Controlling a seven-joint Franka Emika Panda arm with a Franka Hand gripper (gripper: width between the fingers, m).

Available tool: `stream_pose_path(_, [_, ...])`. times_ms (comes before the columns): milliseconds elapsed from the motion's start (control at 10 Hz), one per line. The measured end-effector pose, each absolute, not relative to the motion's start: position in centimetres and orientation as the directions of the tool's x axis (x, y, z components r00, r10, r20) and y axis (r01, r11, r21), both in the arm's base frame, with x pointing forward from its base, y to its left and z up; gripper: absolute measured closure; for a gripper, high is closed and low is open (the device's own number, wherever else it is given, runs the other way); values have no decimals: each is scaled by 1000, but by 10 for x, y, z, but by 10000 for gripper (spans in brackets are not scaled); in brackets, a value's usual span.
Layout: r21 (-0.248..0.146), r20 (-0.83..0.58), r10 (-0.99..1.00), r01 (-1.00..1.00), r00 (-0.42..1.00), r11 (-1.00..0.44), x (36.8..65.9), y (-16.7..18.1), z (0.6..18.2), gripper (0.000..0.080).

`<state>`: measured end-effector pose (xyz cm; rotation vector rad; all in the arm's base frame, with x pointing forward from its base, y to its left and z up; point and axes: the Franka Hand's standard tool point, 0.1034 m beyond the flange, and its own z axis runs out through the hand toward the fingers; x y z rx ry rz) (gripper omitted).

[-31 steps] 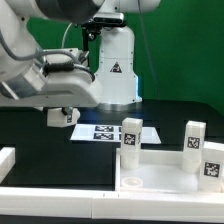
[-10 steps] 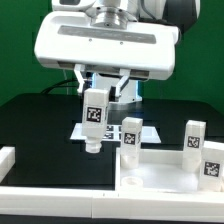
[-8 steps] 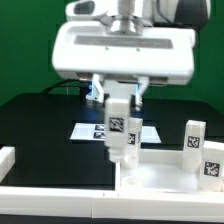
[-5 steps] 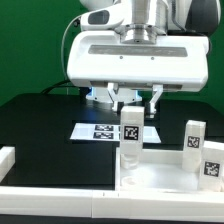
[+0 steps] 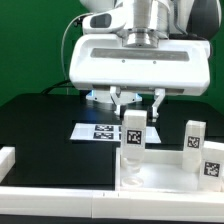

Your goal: Assemble square table

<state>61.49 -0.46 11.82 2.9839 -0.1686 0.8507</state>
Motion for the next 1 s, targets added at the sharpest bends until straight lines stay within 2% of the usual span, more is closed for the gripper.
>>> stream_pose_path(300, [9,513,-94,-115,853,-993,612,-6,105,514])
stream_pose_path(700, [10,512,-89,-110,854,-994,613,-2,102,514])
stream_pose_path(1000, [16,497,-88,-110,863,-994,608,-4,90,514])
